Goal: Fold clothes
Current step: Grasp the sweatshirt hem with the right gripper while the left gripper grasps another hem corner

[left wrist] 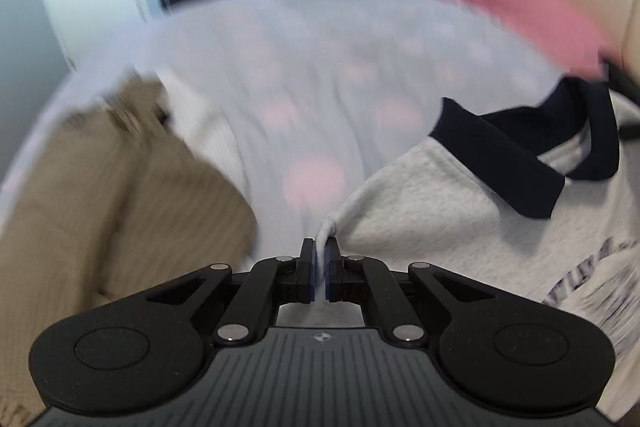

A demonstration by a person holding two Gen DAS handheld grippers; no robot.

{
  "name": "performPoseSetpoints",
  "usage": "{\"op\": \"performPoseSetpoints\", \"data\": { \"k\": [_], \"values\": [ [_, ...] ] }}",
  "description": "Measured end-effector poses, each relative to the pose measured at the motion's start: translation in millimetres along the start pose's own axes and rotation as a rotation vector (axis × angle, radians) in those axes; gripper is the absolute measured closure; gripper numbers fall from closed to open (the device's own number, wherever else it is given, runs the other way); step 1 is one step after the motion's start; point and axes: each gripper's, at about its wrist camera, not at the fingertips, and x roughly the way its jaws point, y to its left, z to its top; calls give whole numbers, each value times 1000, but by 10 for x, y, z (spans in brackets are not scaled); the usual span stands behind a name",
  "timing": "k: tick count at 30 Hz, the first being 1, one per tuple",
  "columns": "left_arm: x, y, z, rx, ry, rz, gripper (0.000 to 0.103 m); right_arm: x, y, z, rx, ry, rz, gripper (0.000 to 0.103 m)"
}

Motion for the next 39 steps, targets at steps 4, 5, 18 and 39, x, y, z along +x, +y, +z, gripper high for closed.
{"op": "performPoseSetpoints", "data": {
  "k": [4, 5, 18, 39],
  "values": [
    [-650, 64, 344, -22, -176, 45, 102, -540, 31, 314, -15, -163, -57, 95],
    [-842, 64, 427, -19, -224, 52, 102, -692, 51, 398, -27, -202, -66, 95],
    [-2928, -207, 1264, 53, -816, 171, 102, -2600, 432, 1238, -254, -660, -242, 95],
    [-3483, -206, 1389, -49, -950, 236, 102, -3265, 893, 1611, -427, -802, -317, 98]
  ]
}}
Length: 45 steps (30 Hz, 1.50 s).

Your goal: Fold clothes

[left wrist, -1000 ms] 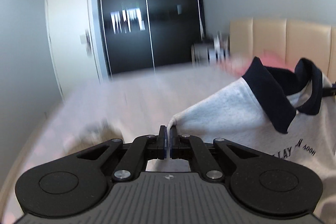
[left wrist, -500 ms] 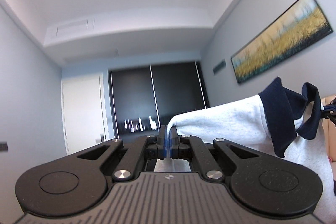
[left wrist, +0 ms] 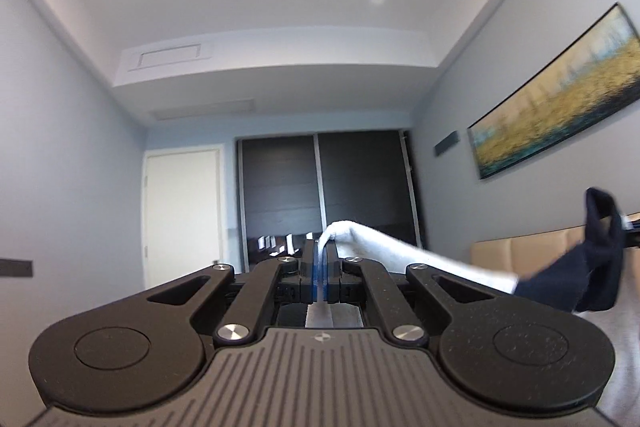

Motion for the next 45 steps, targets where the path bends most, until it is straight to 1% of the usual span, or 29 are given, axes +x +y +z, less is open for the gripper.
{"op": "performPoseSetpoints", "data": {
  "k": [2, 4, 5, 6, 7, 9, 10, 11, 13, 14, 15, 18, 22, 24, 25, 26, 29, 32, 34, 37, 41, 45],
  "values": [
    [23, 40, -43, -23, 16, 3, 102, -3, -7, 6, 8, 4, 12, 98],
    [-5, 17, -60, -27, 18, -25, 102, 29, -62, -29, 5, 23, -24, 98],
    [-23, -17, -59, -21, 16, -43, 102, 51, -96, -58, 6, 31, -56, 98],
    [-36, -68, -52, -13, 17, -65, 102, 37, -57, -64, -35, 11, -149, 103],
    [-50, -119, -47, -10, 23, -90, 102, 13, 3, -64, -88, -18, -258, 103],
    [-34, -212, -47, -10, 42, -131, 102, -60, -22, -66, -184, -111, -443, 103],
    [-2, -264, -60, 0, 58, -141, 102, -99, -105, -37, -161, -114, -453, 103],
    [36, -301, -96, 10, 75, -145, 102, -96, -201, -7, -109, -61, -394, 103],
    [105, -345, -208, 25, 112, -154, 102, -38, -352, -6, -5, 71, -242, 102],
    [142, -359, -263, 28, 131, -157, 102, 22, -339, -105, 22, 132, -168, 97],
    [165, -353, -340, 30, 154, -156, 102, 84, -308, -221, 41, 191, -96, 97],
    [181, -294, -622, 54, 221, -139, 102, 250, 38, -797, 63, 364, 93, 93],
    [103, -104, -997, 60, 322, -85, 102, 531, 601, -1700, 137, 576, 294, 93],
    [44, 10, -1180, 57, 371, -50, 102, 669, 852, -2157, 177, 656, 380, 91],
    [12, 70, -1257, 53, 389, -29, 102, 740, 978, -2373, 199, 691, 420, 90],
    [-21, 137, -1324, 45, 405, -7, 102, 822, 1106, -2544, 218, 718, 453, 86],
    [-109, 355, -1478, 15, 448, 73, 102, 1083, 1510, -3014, 260, 772, 556, 69],
    [-171, 592, -1602, -7, 496, 157, 102, 1483, 1741, -3341, 288, 808, 634, 66],
    [-214, 752, -1692, -21, 531, 211, 102, 1728, 1926, -3538, 310, 815, 675, 66],
    [-262, 965, -1832, -34, 583, 283, 102, 2101, 2106, -3672, 330, 807, 742, 65],
    [-260, 1192, -1993, -51, 650, 359, 102, 2538, 2458, -3818, 326, 799, 856, 56],
    [-219, 1369, -2175, -58, 713, 416, 102, 2965, 2856, -3900, 332, 773, 955, 48]
  ]
}}
